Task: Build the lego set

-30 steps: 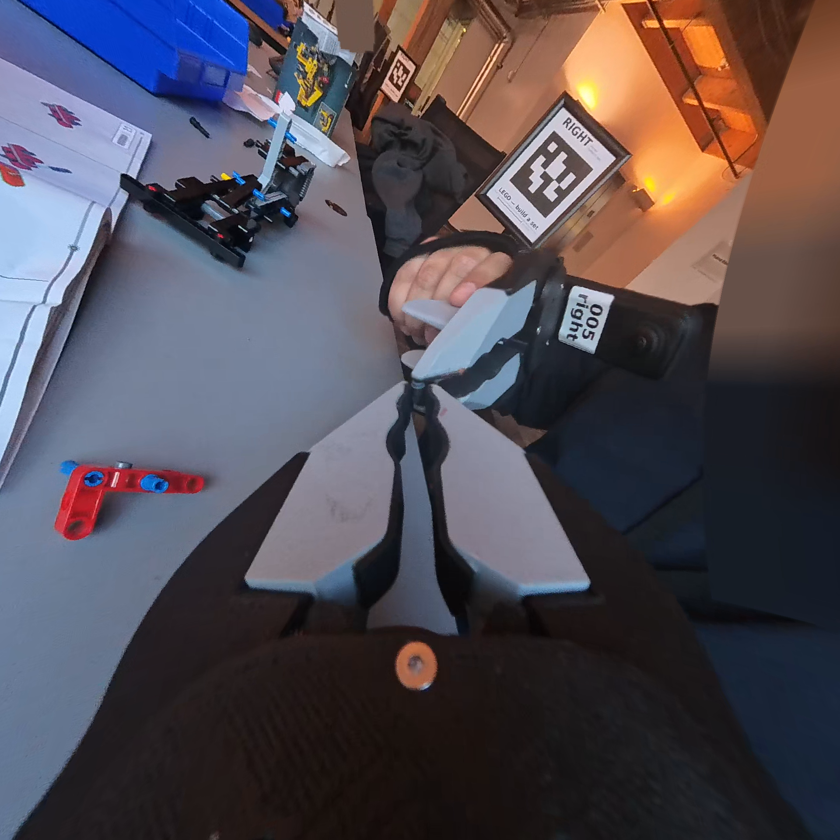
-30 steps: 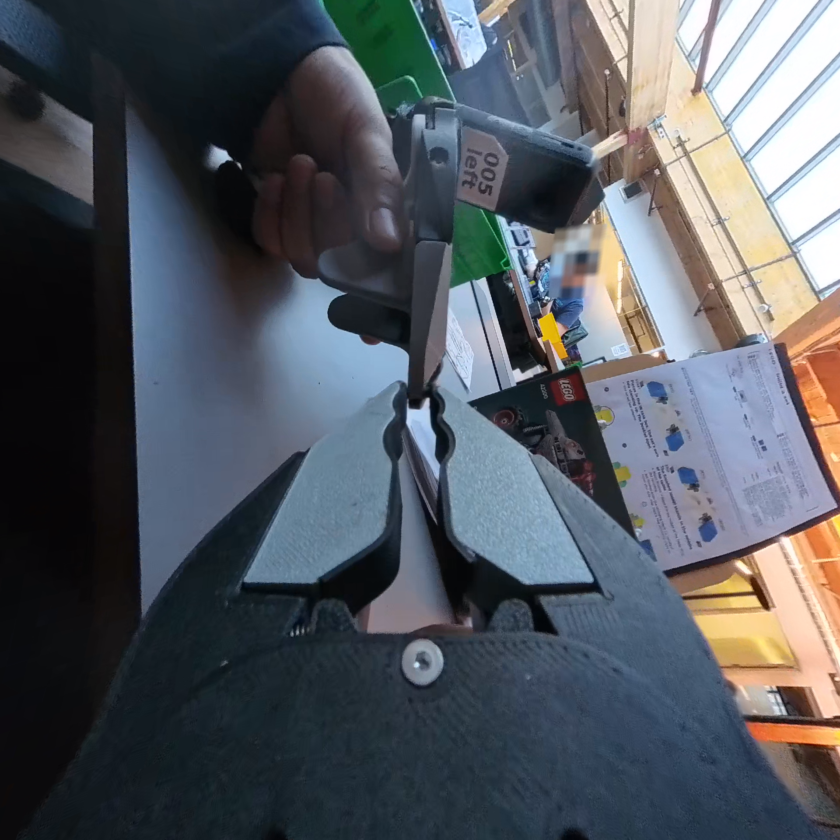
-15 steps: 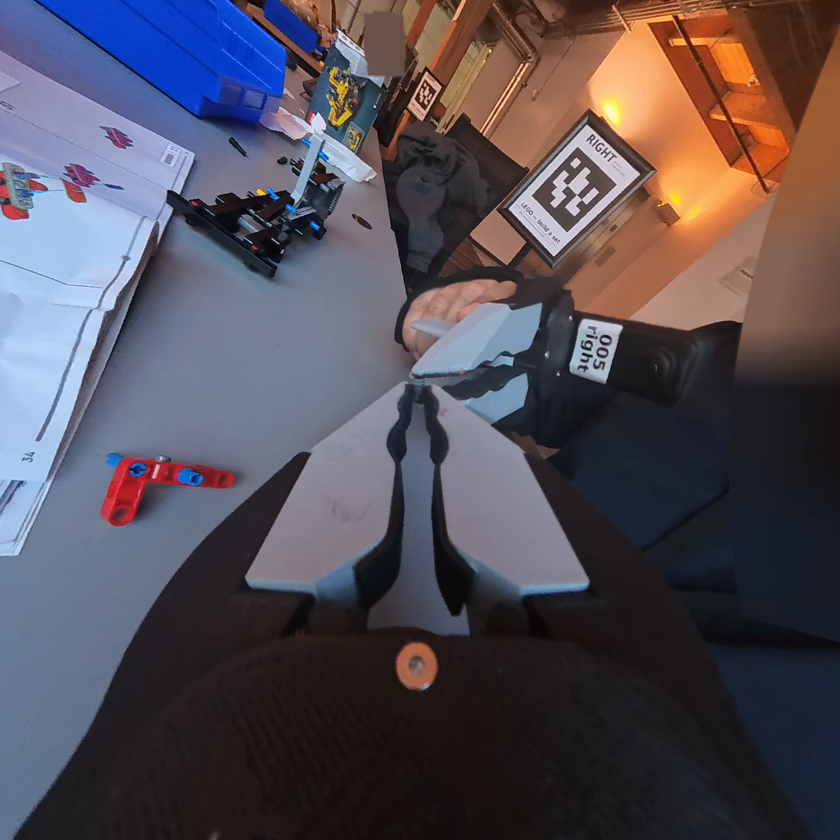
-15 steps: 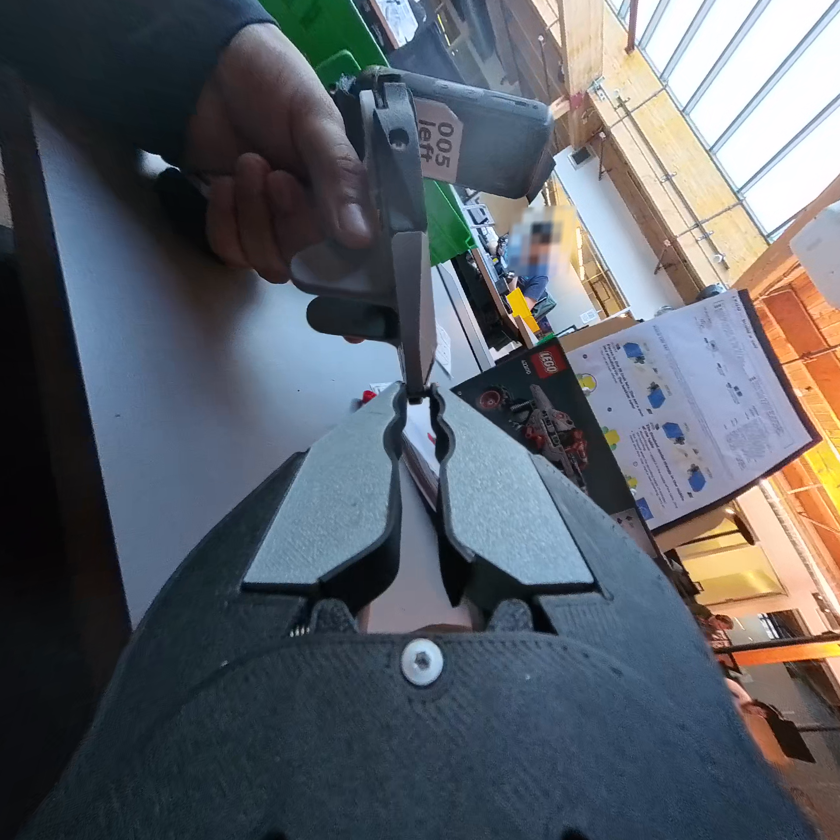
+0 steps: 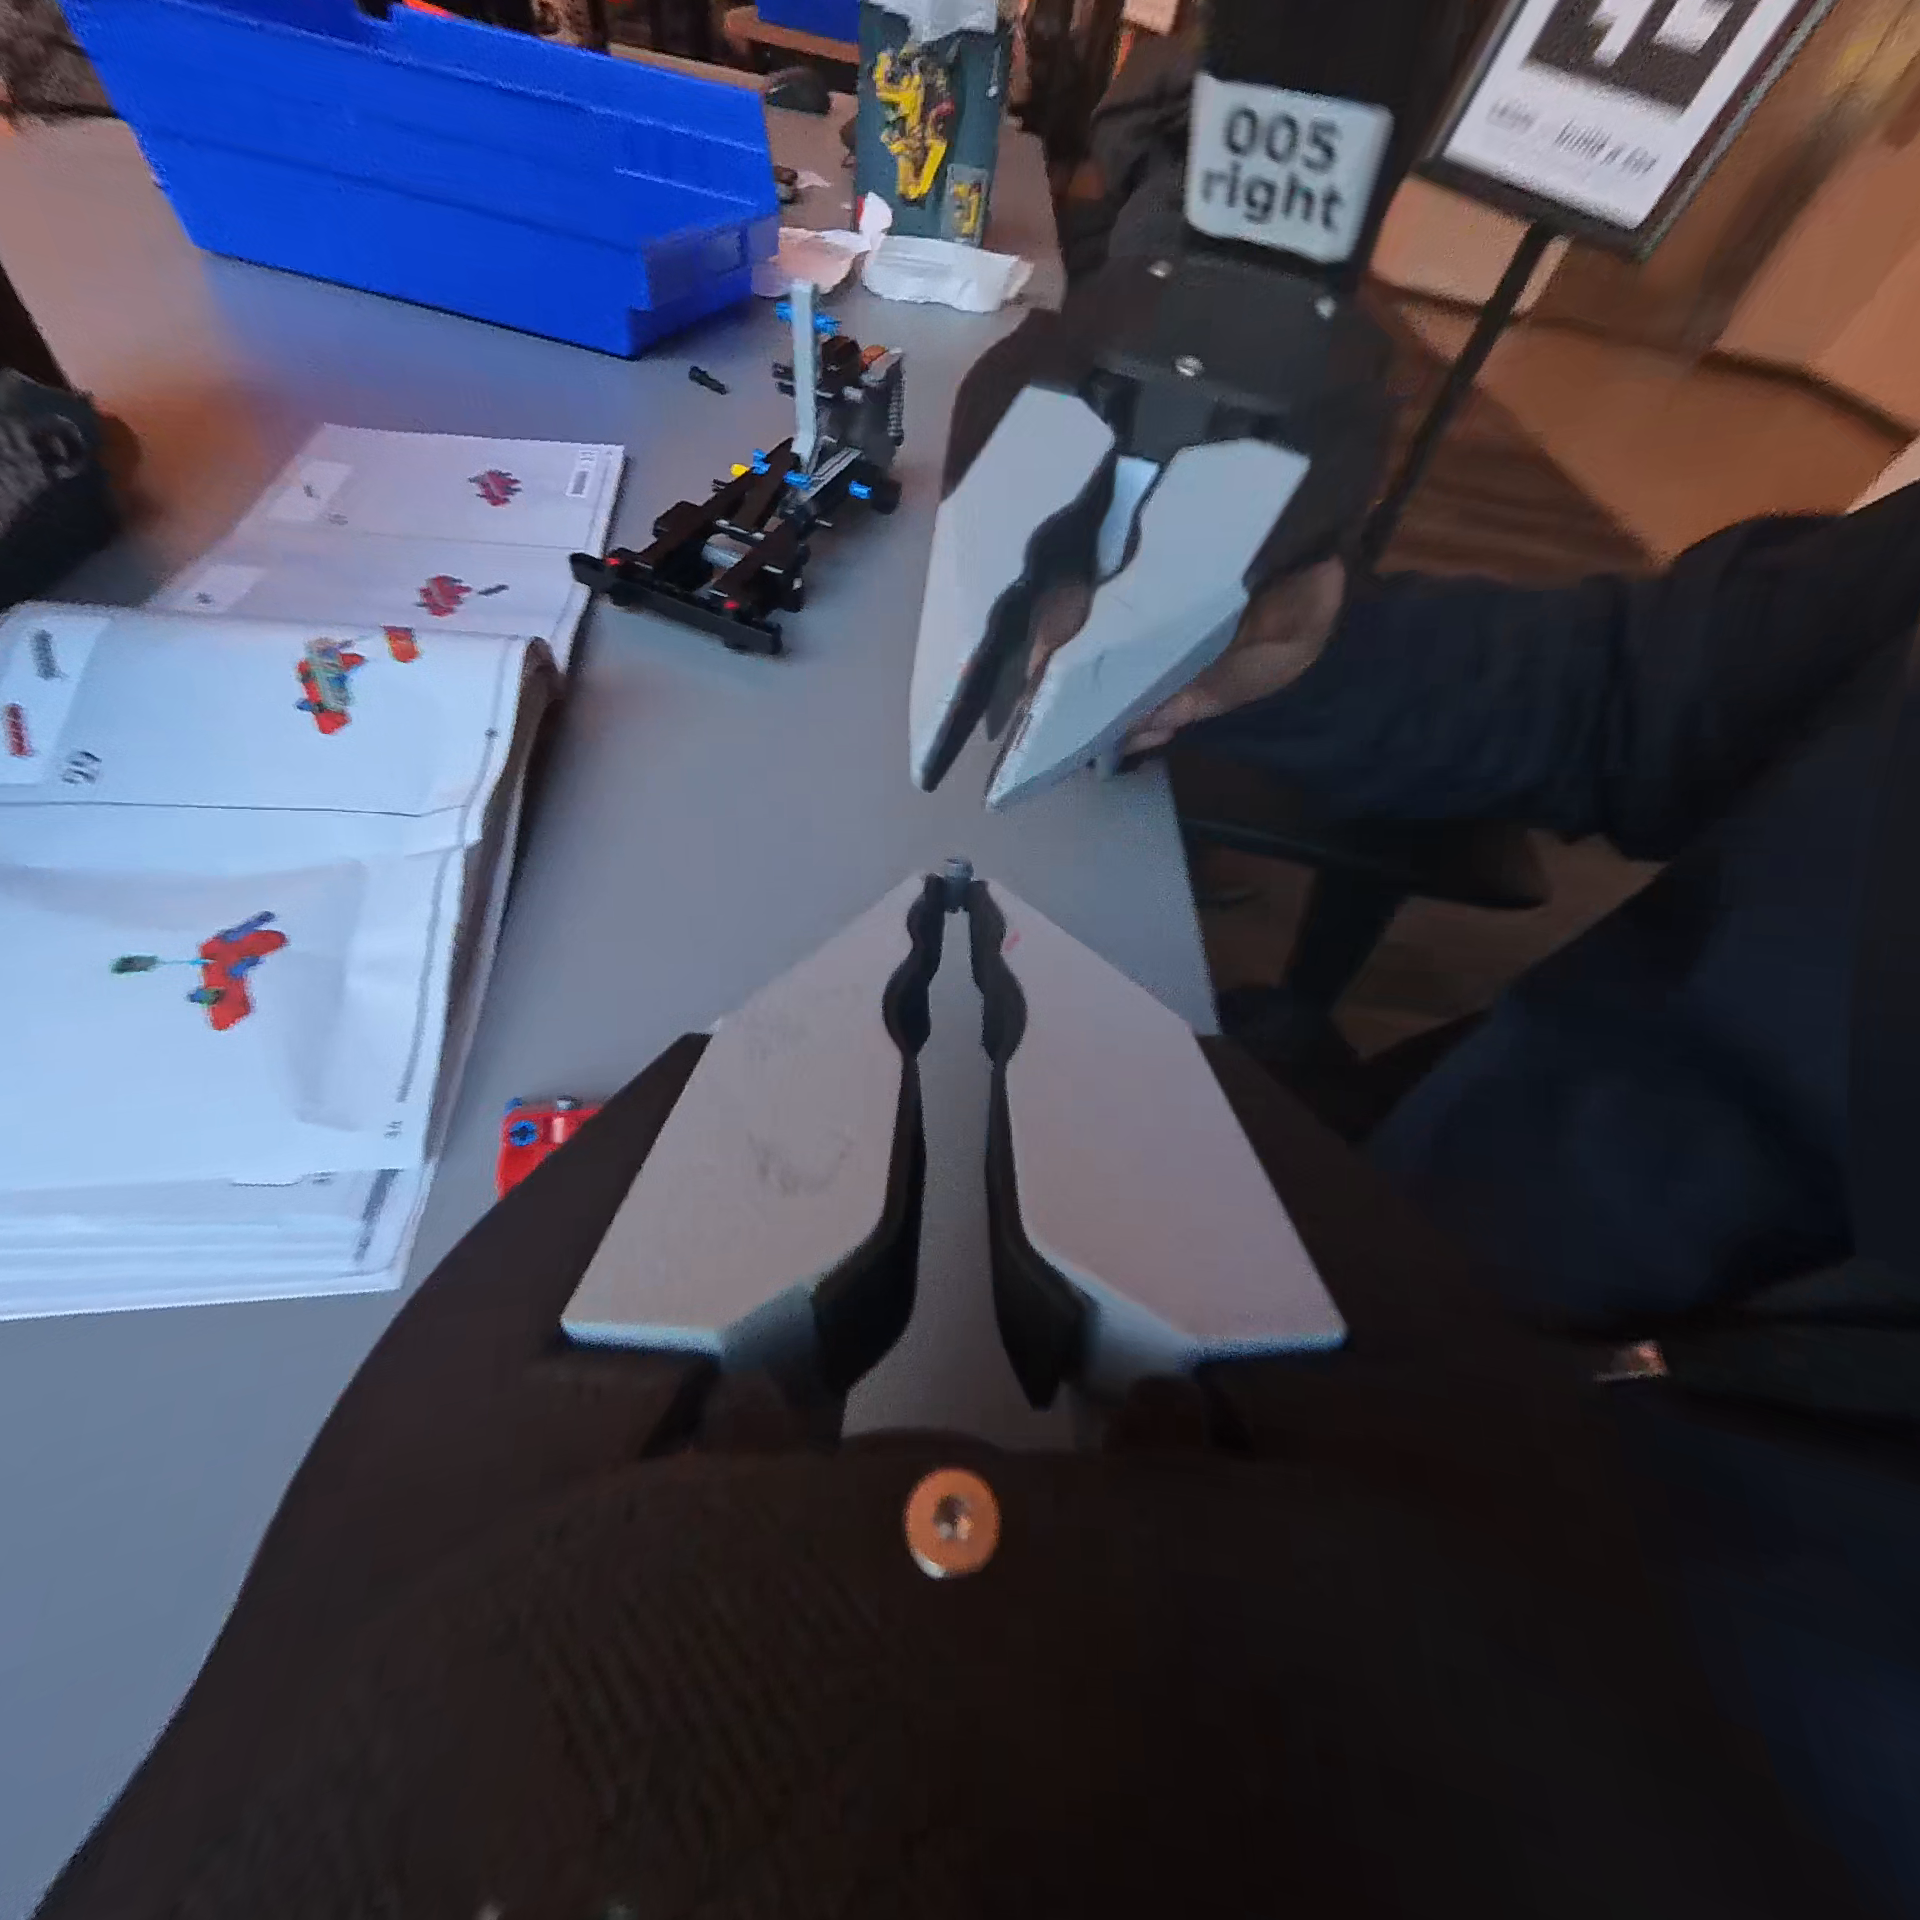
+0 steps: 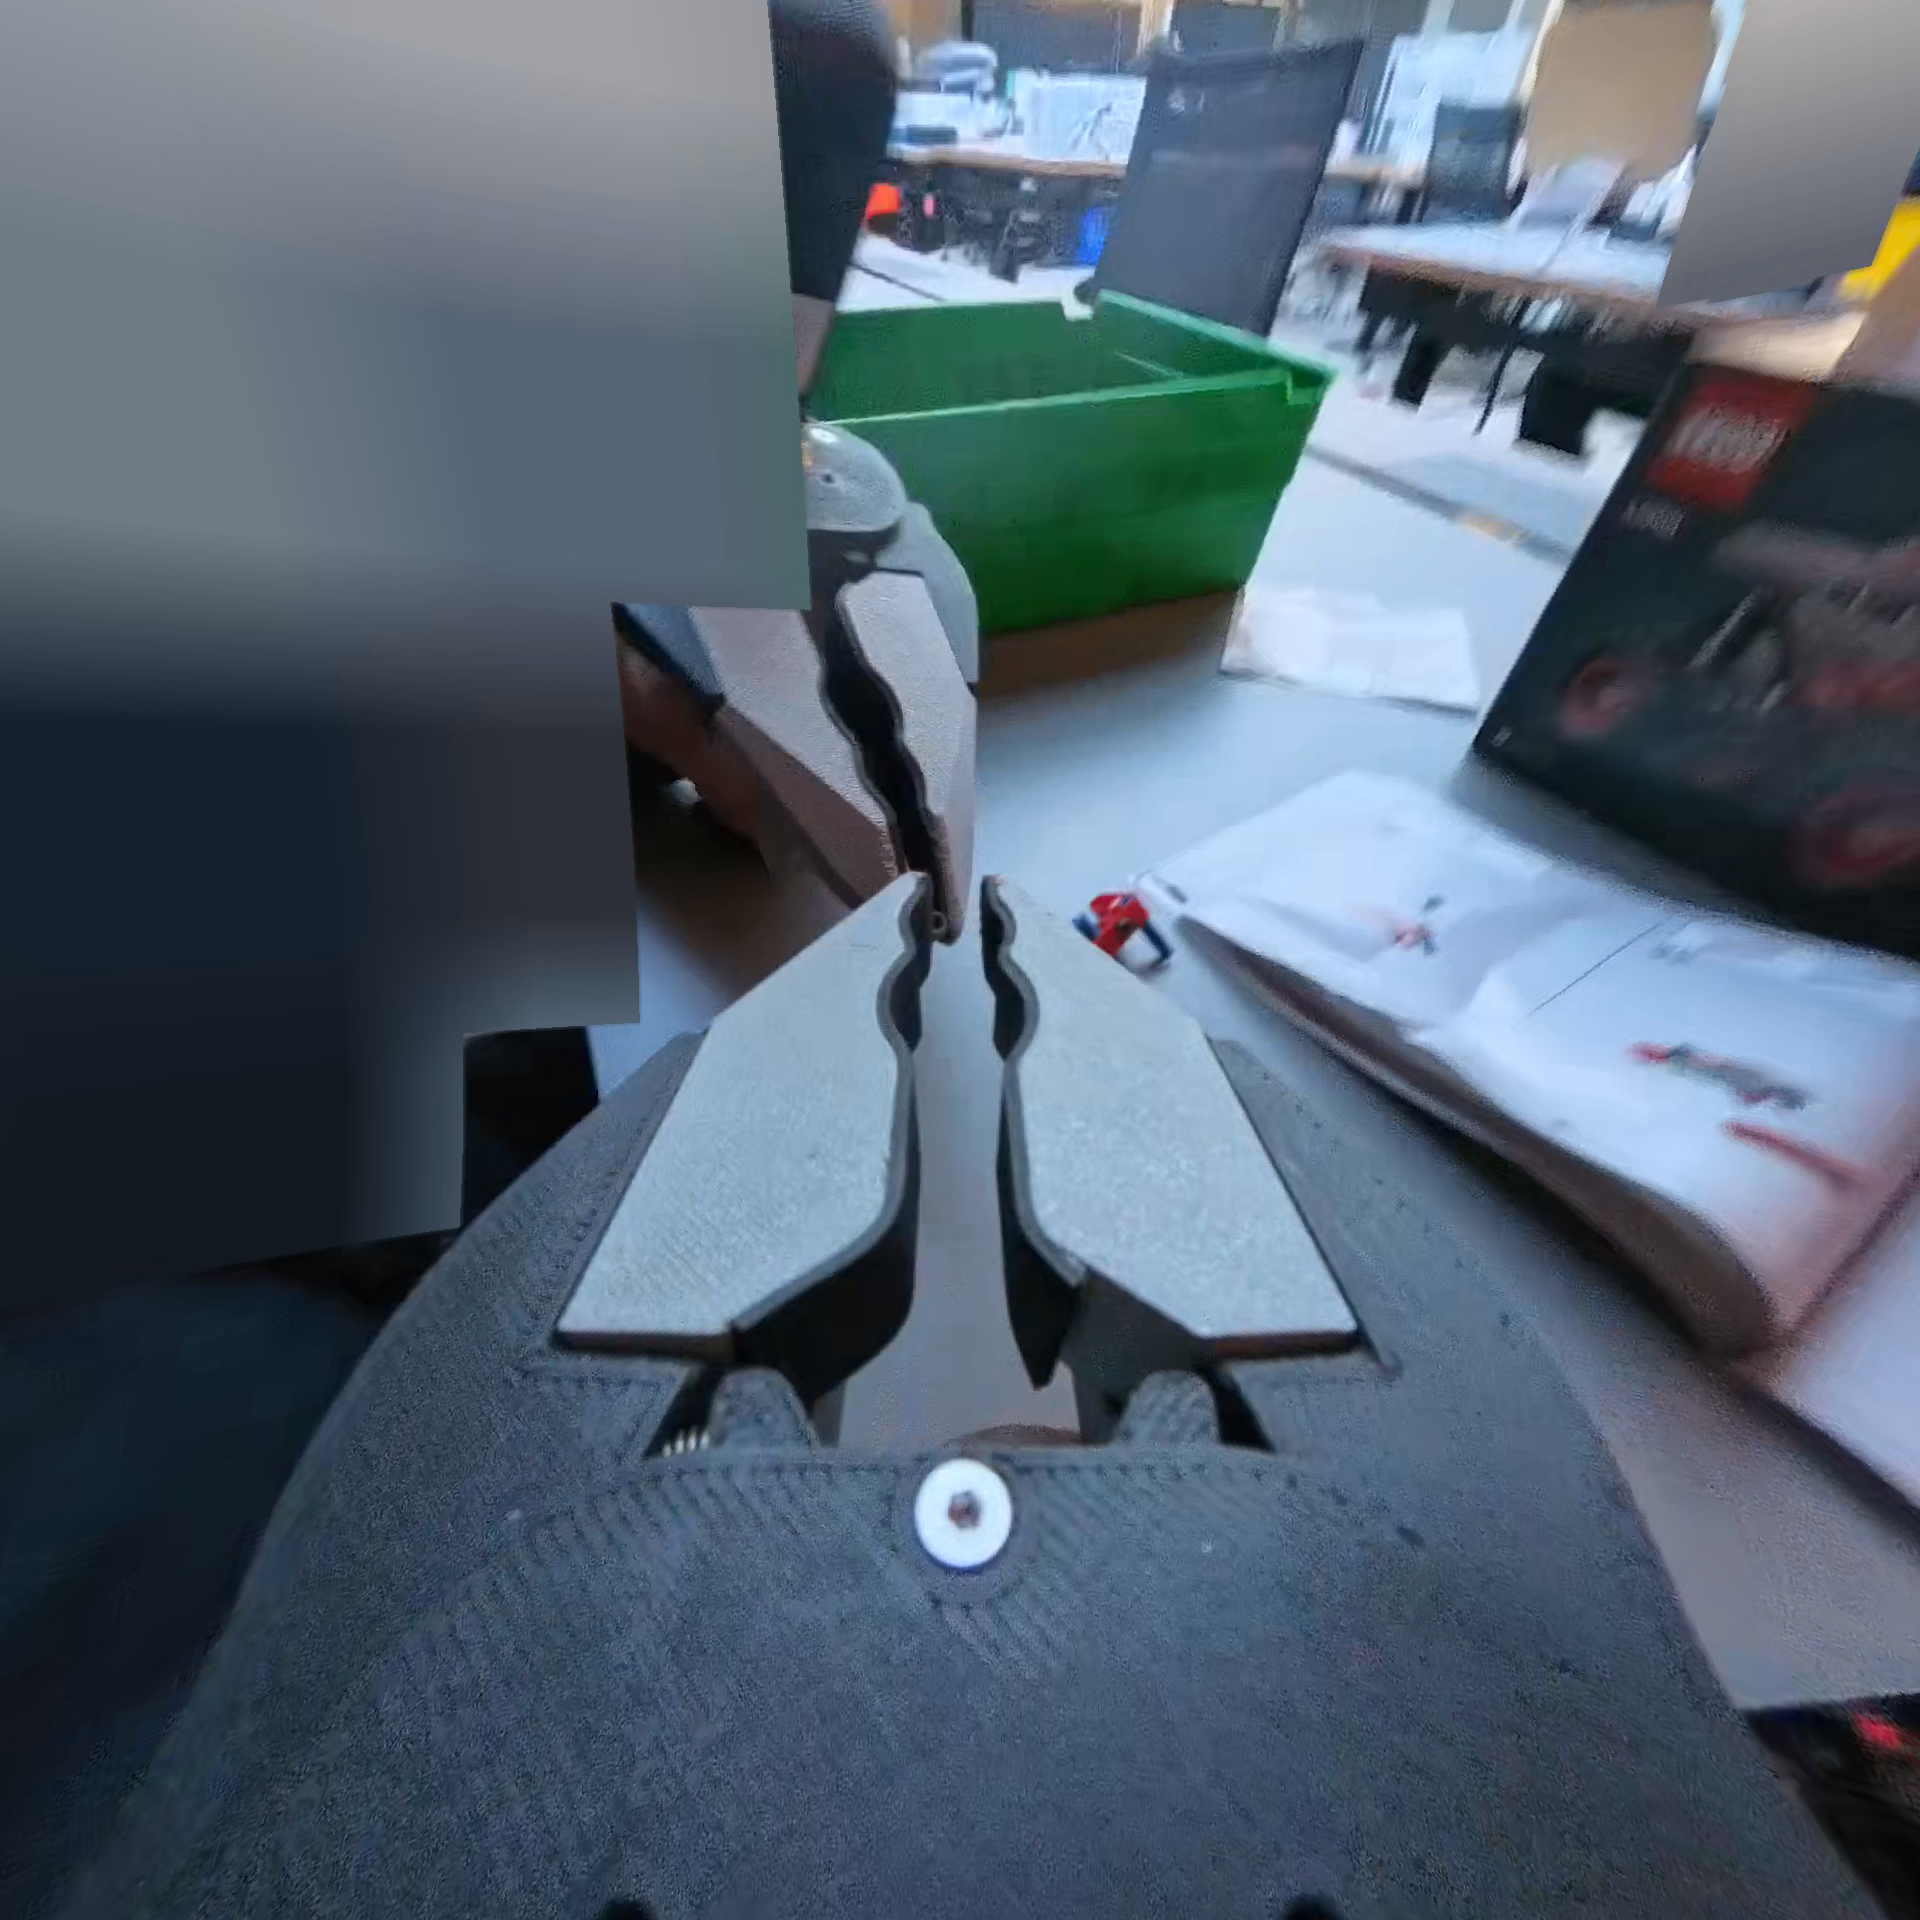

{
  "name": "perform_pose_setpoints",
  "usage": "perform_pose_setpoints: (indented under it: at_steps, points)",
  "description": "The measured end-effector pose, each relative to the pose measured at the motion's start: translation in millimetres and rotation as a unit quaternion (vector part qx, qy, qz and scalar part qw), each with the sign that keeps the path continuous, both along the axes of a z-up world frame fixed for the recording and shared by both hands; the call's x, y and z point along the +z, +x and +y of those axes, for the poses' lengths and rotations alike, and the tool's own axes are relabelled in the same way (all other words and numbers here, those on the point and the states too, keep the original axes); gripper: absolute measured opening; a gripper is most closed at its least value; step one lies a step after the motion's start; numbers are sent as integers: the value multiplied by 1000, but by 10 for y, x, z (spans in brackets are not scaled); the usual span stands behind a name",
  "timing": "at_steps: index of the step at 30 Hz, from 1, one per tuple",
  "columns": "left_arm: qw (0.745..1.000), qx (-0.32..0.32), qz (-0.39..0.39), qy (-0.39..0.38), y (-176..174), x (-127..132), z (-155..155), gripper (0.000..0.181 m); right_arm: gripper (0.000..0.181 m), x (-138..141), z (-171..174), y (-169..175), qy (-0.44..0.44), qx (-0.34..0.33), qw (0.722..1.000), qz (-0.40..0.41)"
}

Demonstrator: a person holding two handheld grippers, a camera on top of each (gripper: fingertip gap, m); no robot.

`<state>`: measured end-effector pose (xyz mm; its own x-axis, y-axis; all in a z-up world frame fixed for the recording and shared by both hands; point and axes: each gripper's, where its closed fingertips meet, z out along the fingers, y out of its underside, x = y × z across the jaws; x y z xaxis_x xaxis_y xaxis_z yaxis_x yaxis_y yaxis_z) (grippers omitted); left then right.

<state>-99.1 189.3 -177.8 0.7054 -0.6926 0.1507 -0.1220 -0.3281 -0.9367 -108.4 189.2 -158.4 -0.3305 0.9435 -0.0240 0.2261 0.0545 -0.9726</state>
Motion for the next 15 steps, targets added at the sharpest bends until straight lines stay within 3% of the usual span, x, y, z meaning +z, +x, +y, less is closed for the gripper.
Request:
perform_pose_setpoints:
  at_steps: [6, 9, 15]
  points:
    - [979, 40, 169, 107, -31, -65, 86, 1, 7, -135, 98, -62, -155, -1, 986, -68]
    - [960, 66, 235, 140, -81, -94, 146, 2, 8, -227, 144, -96, -160, -19, 983, -87]
    - [936, 94, 292, 174, -143, -94, 196, 2, 8, -255, 163, -113, -160, -27, 982, -96]
